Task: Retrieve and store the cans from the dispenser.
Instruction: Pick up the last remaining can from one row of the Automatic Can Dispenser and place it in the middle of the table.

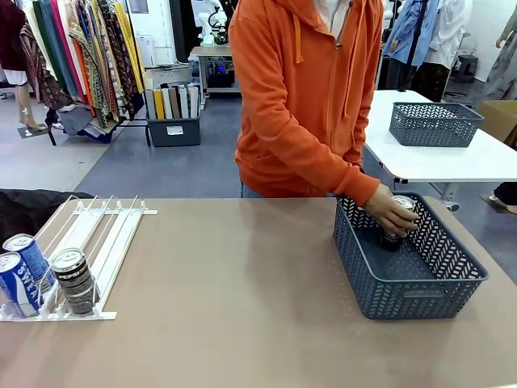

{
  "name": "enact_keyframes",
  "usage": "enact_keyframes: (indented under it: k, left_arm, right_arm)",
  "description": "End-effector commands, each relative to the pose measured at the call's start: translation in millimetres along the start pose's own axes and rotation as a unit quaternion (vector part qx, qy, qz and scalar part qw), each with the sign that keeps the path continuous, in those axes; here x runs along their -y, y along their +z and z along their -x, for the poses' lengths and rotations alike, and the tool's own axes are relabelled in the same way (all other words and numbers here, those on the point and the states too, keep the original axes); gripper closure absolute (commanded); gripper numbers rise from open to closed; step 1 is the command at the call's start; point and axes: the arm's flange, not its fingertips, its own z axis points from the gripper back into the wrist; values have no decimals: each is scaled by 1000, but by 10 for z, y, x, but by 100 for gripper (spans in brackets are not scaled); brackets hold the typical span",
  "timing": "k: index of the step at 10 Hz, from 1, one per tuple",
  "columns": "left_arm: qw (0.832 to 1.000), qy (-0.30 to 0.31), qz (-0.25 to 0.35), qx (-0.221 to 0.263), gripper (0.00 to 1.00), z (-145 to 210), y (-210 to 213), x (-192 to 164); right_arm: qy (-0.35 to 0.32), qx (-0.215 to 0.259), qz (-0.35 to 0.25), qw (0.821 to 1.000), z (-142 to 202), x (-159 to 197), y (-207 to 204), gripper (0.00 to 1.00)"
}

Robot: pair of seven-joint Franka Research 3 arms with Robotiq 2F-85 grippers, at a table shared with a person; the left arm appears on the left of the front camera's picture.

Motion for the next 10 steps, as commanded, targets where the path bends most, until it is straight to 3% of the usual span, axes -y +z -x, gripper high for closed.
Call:
enact_keyframes:
  k: [1, 2, 3, 5, 6, 7, 8, 10]
  left_arm:
    - [983, 14, -182, -32, 0, -145, -605, 346]
    - [959, 22, -282, -29, 0, -232, -912, 356]
    - [941, -3, -329, -72, 0, -278, -1202, 312]
    - [916, -11, -388, -103, 0, -405, -1655, 191]
    - [913, -13, -396, -97, 0, -457, -1796, 156]
    - [916, -5, -400, -40, 0, -528, -1885, 202]
    - [916, -23, -390, -93, 0, -342, -1849, 247]
    - [916, -23, -390, -93, 0, -342, -1849, 247]
  right_arm:
    - [9, 5, -15, 1000, -12, -12, -9, 0]
    - [9, 5, -15, 1000, -12, -12, -9, 0]
    - [9, 5, -15, 1000, -12, -12, -9, 0]
    - [9, 5, -15, 1000, -12, -12, -9, 0]
    - [9, 5, -15, 1000, -12, -12, -9, 0]
    - [9, 5, -15, 1000, -12, -12, -9, 0]
    - [9, 5, -15, 1000, -12, -12, -9, 0]
    - [9, 5, -15, 1000, -12, -12, -9, 0]
